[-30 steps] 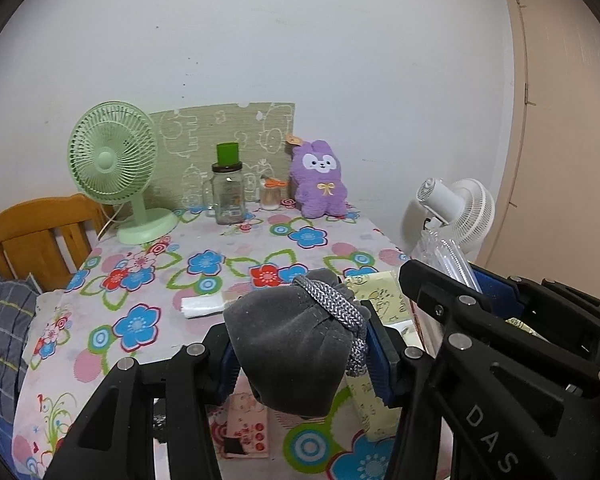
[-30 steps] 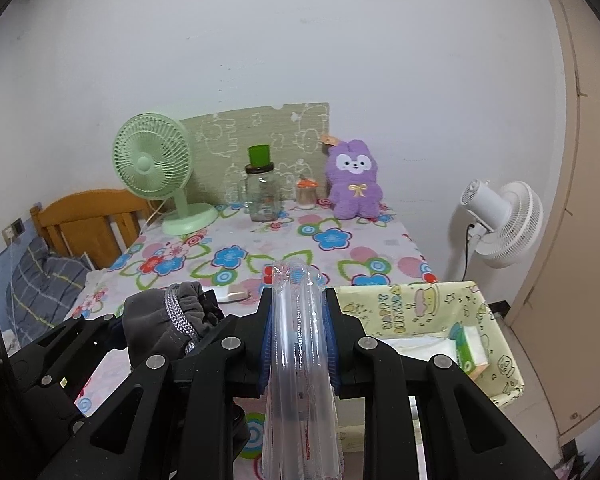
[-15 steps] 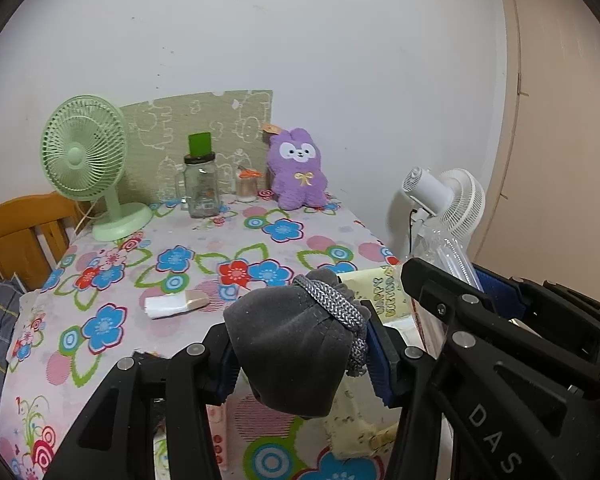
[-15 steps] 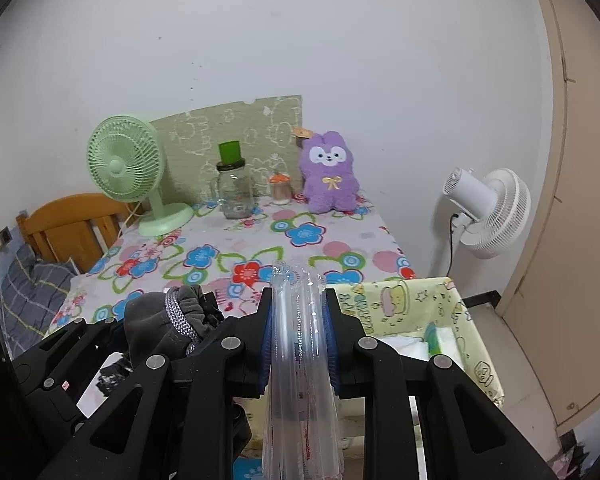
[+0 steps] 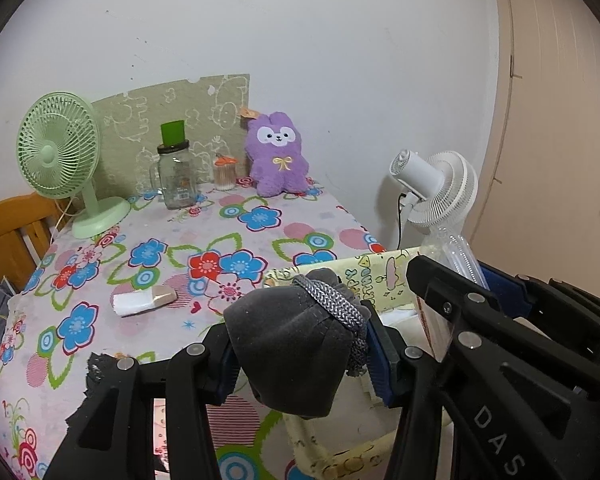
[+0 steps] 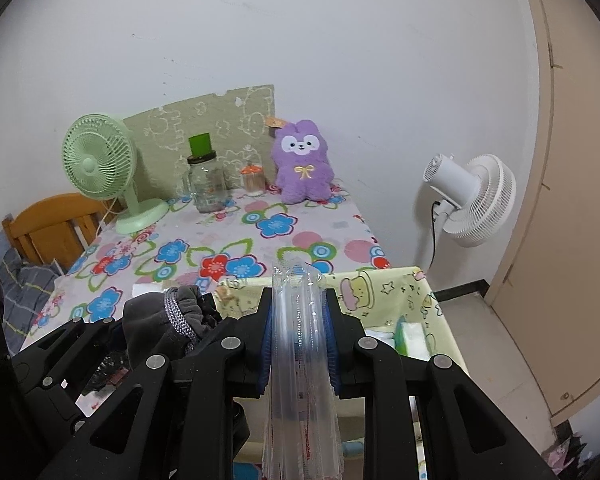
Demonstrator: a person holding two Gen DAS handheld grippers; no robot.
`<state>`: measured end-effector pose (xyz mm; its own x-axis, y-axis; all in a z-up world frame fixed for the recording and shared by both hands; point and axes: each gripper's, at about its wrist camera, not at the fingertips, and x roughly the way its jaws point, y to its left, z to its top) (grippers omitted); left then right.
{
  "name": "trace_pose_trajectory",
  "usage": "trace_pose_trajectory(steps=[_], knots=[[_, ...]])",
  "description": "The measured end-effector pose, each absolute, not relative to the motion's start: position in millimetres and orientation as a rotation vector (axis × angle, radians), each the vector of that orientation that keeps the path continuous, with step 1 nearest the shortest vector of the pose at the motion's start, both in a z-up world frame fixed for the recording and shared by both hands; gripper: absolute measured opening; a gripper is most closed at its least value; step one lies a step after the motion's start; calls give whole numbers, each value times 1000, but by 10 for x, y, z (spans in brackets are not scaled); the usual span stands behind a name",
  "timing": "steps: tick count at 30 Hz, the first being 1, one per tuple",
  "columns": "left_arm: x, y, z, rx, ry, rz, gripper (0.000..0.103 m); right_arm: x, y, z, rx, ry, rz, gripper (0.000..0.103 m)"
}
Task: Organize soft objects
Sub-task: 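Carry the grey cloth with the left tool while the right tool carries the straw bag toward the paper box, then open the left tool over the paper box while the right tool releases the straw bag into it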
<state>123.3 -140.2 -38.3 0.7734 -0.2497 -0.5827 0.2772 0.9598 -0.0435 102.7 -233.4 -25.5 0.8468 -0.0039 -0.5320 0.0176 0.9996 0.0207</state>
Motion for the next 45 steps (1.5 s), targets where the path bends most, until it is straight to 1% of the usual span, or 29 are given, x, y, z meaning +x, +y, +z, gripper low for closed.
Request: trace_pose_trajectory(steps=[14, 18, 23, 24, 28, 31, 34, 36, 37, 39, 41, 43, 45], knots=[[1366, -1724, -579, 92, 698, -319, 54, 1136, -2659, -443, 59, 617, -34, 25], [1404, -1761, -621, 99, 720, -322, 56, 1163, -2703, -477, 65, 626, -35, 25], [1424, -1803, -676, 115, 744, -322, 65, 1194, -2752, -535, 76, 643, -37, 25], [1416, -1808, -677, 120, 748, -320, 70, 1200, -2756, -546, 80, 646, -33, 25], [1413, -1822, -684, 126, 749, -327, 74, 1200, -2777, -563, 82, 650, -36, 25], [1411, -1838, -688, 128, 750, -335, 78, 1207, -2795, -576, 90, 655, -40, 28], [1404, -1849, -686, 128, 753, -350, 84, 1220, -2809, -592, 97, 674, -37, 35], [1396, -1857, -679, 128, 752, -358, 86, 1225, -2819, -604, 108, 683, -40, 47], [1388, -1860, -674, 130, 750, -361, 88, 1220, -2826, -605, 111, 684, -42, 50], [1369, -1865, -661, 132, 745, -364, 89, 1201, -2832, -602, 114, 676, -48, 62], [1350, -1856, -642, 134, 737, -364, 92, 1182, -2829, -585, 115, 671, -53, 69], [1324, -1841, -615, 140, 721, -350, 98, 1165, -2824, -568, 112, 666, -57, 74], [1303, -1812, -581, 144, 705, -339, 99, 1148, -2802, -541, 108, 660, -58, 79]])
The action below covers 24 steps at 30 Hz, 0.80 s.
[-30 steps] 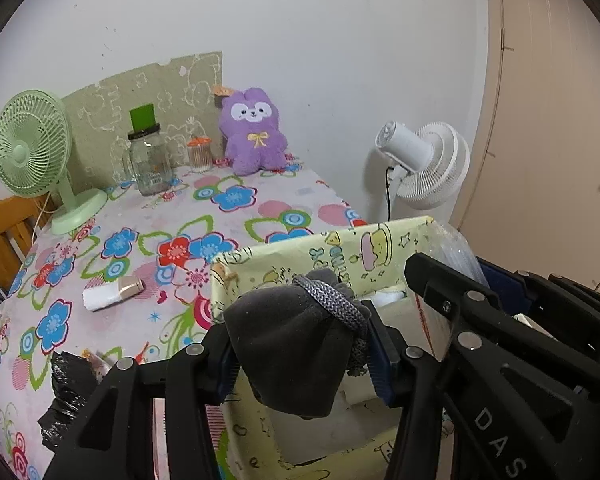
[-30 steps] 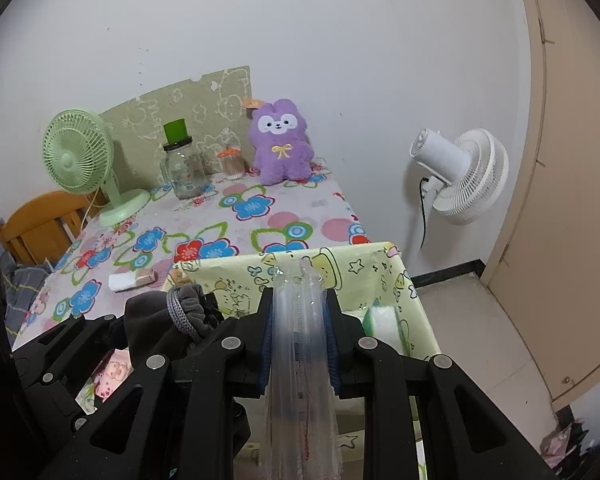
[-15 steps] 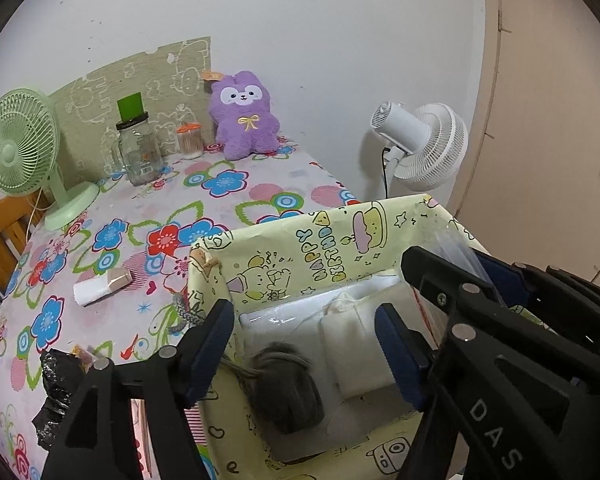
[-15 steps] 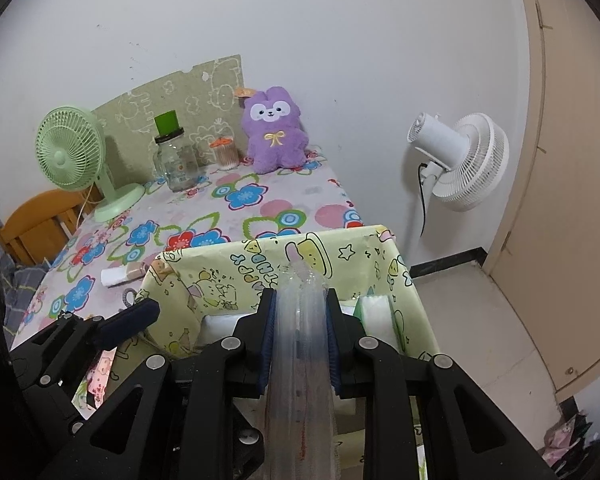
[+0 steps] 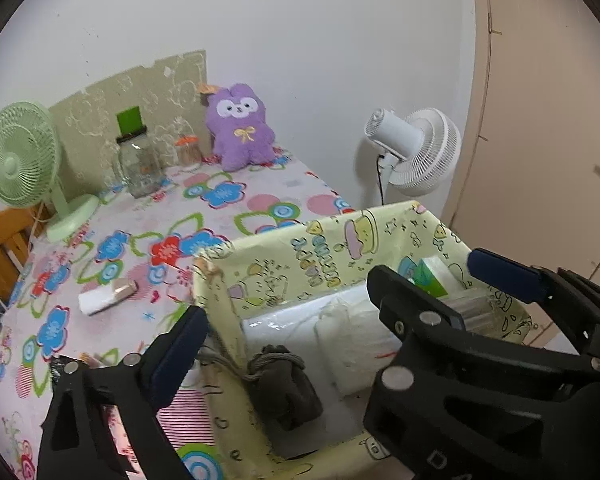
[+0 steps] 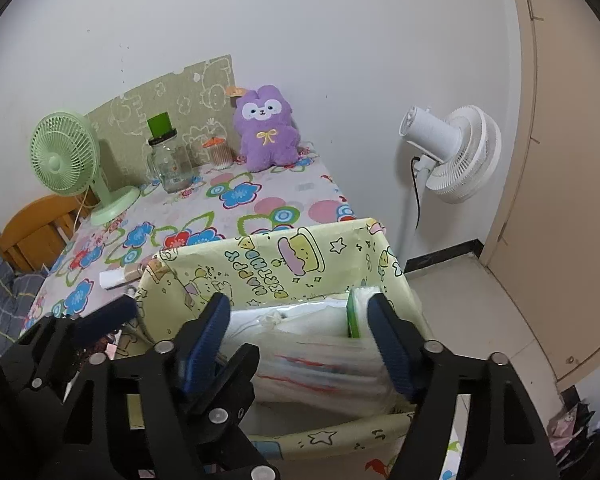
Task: Organize soft objects
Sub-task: 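Open the left tool over the paper box while the right tool releases the straw bag into it, then withdraw both tools from the paper box back over the table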
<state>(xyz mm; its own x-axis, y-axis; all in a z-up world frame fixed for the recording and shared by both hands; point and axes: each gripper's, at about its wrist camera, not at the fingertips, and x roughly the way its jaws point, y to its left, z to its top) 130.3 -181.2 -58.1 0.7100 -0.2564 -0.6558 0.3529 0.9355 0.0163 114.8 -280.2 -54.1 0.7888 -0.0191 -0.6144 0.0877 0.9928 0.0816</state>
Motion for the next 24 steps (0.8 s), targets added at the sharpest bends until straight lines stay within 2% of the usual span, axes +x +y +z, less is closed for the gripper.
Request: trace_pose_trajectory(steps=[3, 22, 24], knots=[[1273, -1763, -546, 138, 696, -338, 99, 1116, -2765, -496, 104, 649, -56, 83], [1055, -1414, -285, 117, 629, -325, 102, 900, -2424, -219, 63, 592, -36, 84], [1026, -1379, -255, 116, 618, -321, 102, 866, -2385, -187, 58, 579, -39, 89]])
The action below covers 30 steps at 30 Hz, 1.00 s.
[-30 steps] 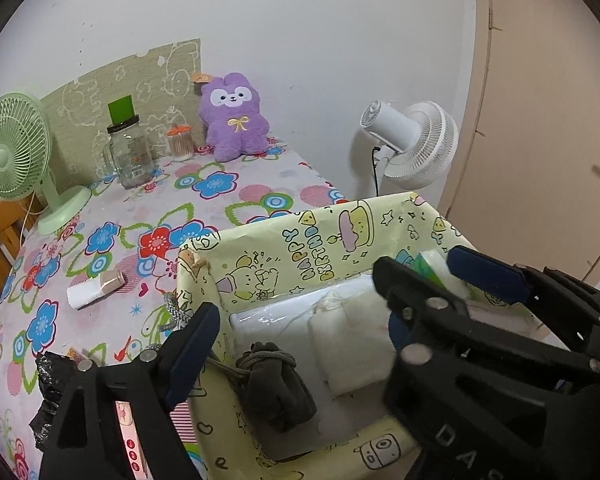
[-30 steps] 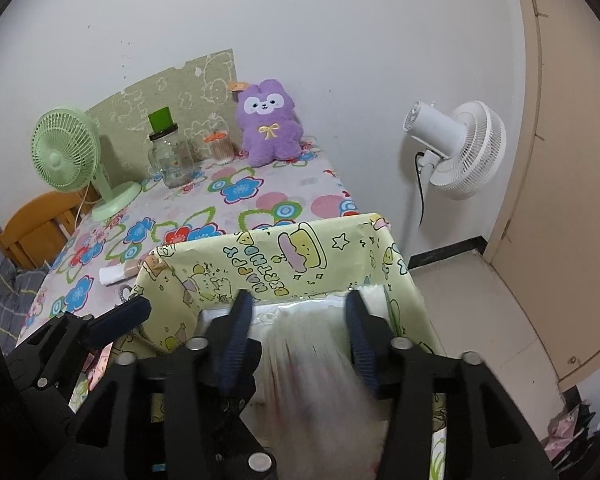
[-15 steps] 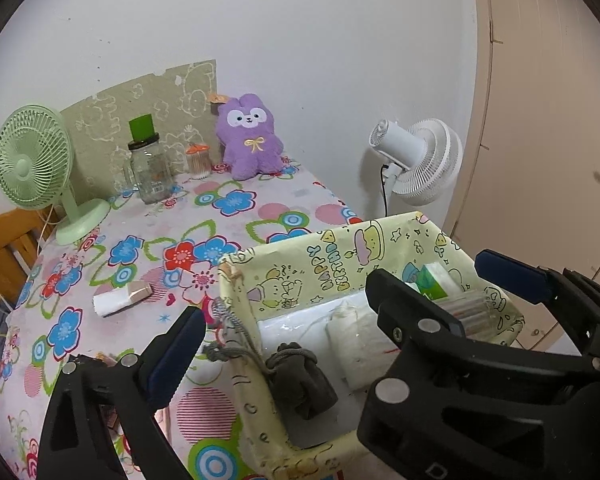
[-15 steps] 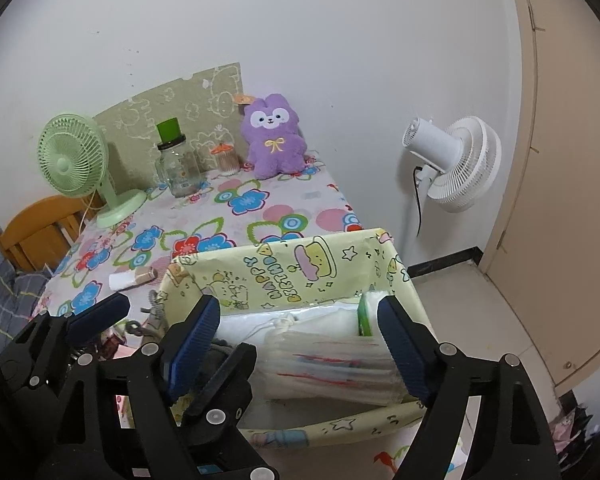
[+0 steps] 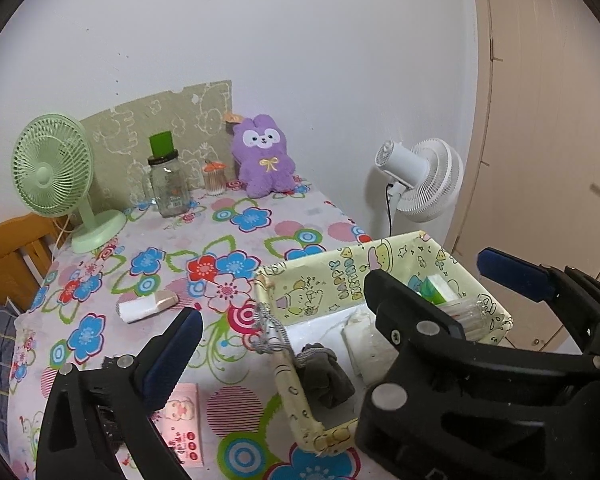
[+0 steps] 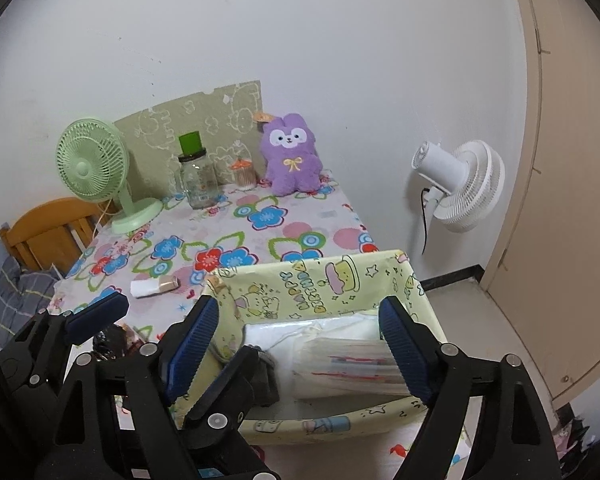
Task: Organize soft objects
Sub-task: 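Withdraw both tools from the paper box back over the table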
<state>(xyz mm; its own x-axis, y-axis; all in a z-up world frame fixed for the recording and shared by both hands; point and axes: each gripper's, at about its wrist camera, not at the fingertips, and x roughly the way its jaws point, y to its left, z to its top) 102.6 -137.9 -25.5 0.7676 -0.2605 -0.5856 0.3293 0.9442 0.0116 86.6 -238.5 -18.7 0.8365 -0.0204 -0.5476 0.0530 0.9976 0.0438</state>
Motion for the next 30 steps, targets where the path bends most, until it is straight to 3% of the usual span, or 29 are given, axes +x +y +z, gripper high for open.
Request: trace_pose_trajectory(steps=[21, 30], knots=[[825, -946, -89, 113, 564, -301, 103, 647, -1966, -7, 5, 497, -35, 102], [763, -734, -57, 112, 553, -293, 103, 593, -1753, 25, -15, 478, -28, 103]])
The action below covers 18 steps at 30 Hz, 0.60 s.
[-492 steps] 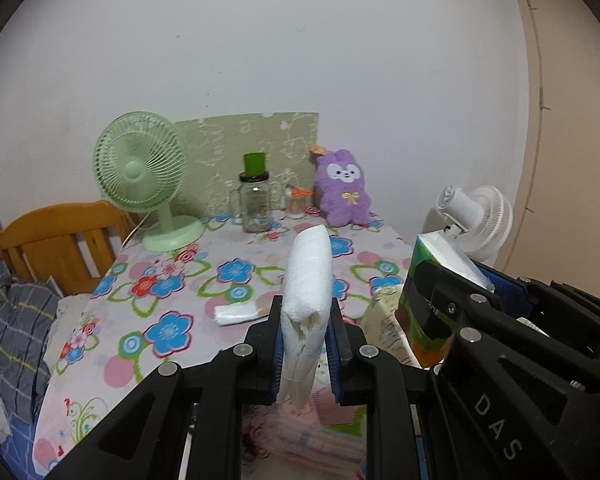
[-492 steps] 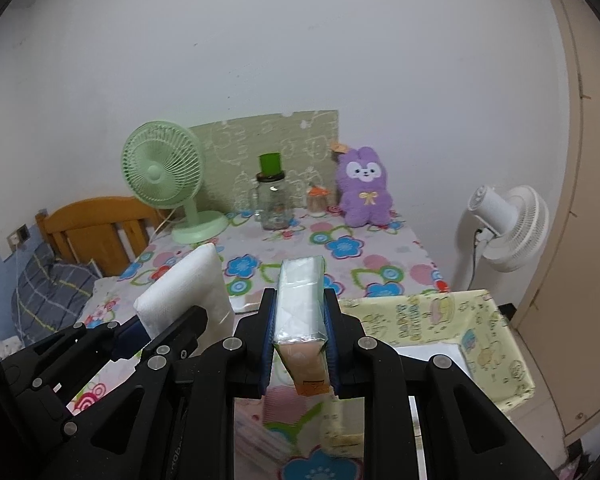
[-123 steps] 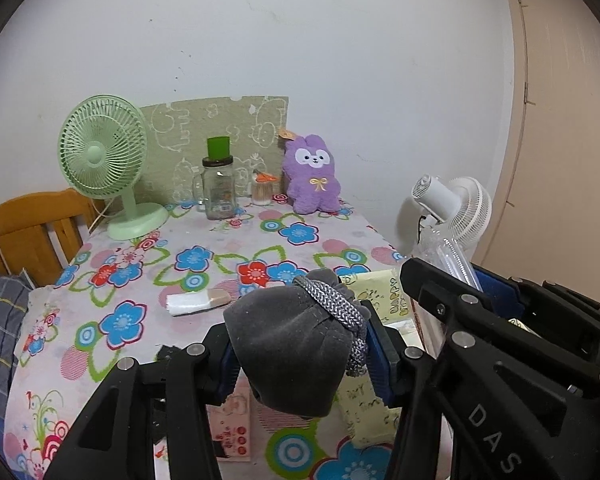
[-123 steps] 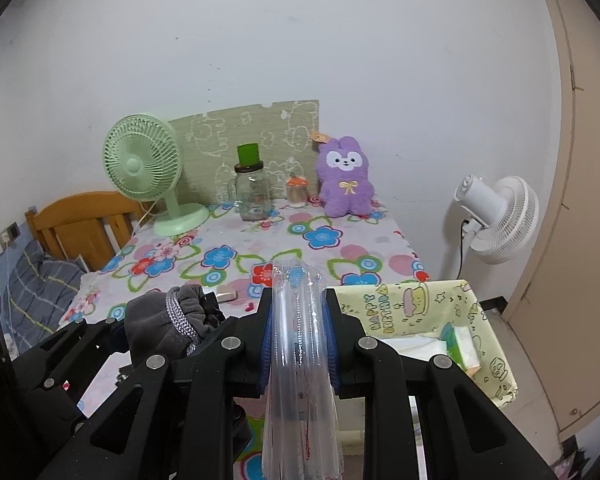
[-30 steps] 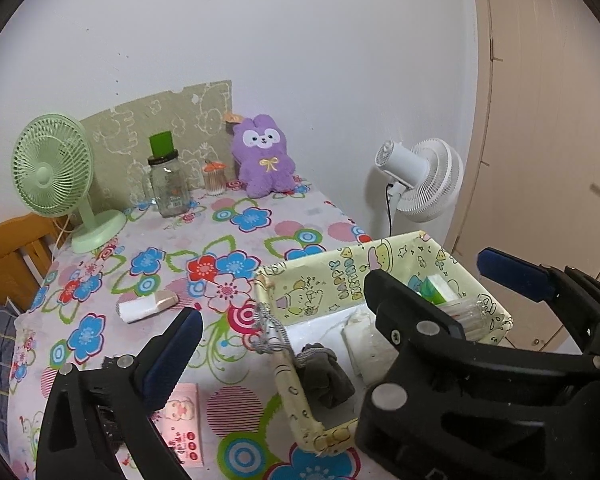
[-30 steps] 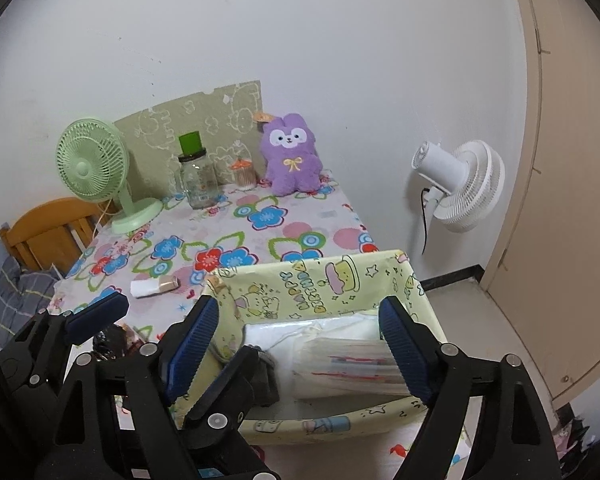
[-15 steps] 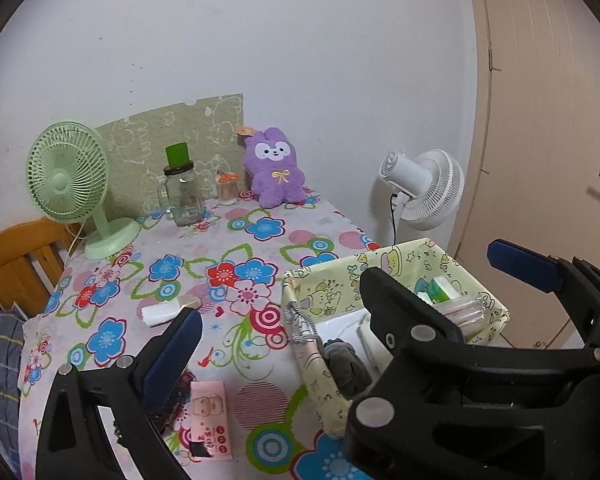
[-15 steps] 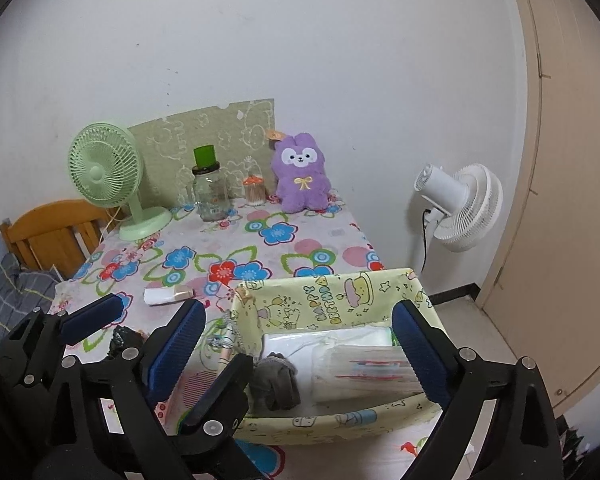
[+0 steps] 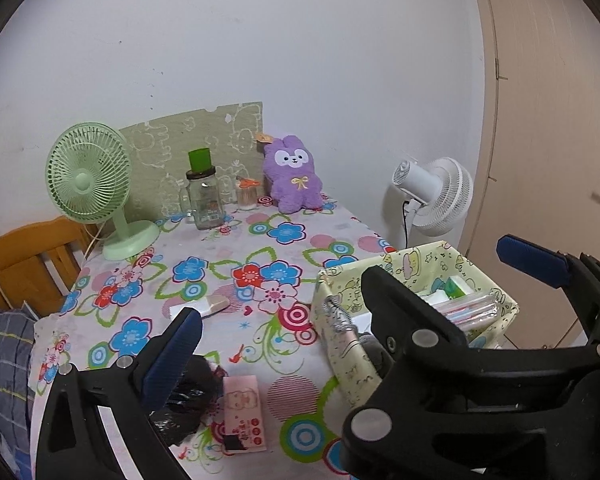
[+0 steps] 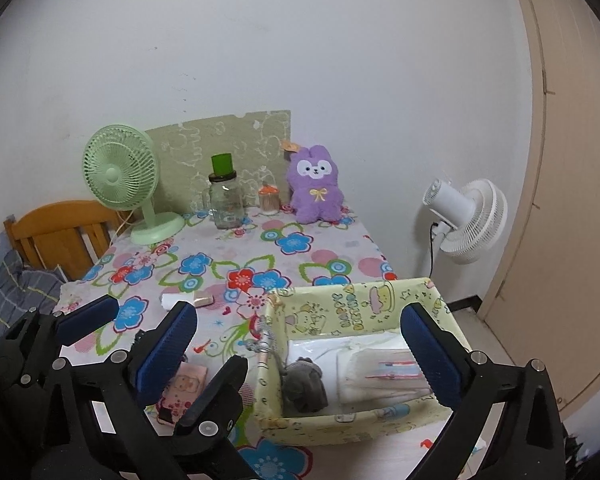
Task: Organize soft objects
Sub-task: 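Withdraw both tools from the paper box back over the table, then move the left tool onto the black plastic-wrapped bundle and close it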
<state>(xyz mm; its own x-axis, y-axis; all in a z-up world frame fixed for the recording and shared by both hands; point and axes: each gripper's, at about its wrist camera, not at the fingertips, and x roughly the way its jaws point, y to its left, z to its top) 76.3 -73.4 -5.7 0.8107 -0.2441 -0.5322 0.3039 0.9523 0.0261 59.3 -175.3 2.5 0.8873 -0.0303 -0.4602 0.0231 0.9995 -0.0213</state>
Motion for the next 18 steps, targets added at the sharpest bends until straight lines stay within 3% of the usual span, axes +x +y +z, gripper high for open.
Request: trace_pose_trajectory(steps=[18], knots=[[695, -372, -89, 100, 541, -267, 103, 565, -1374, -25, -28, 473, 19, 103]])
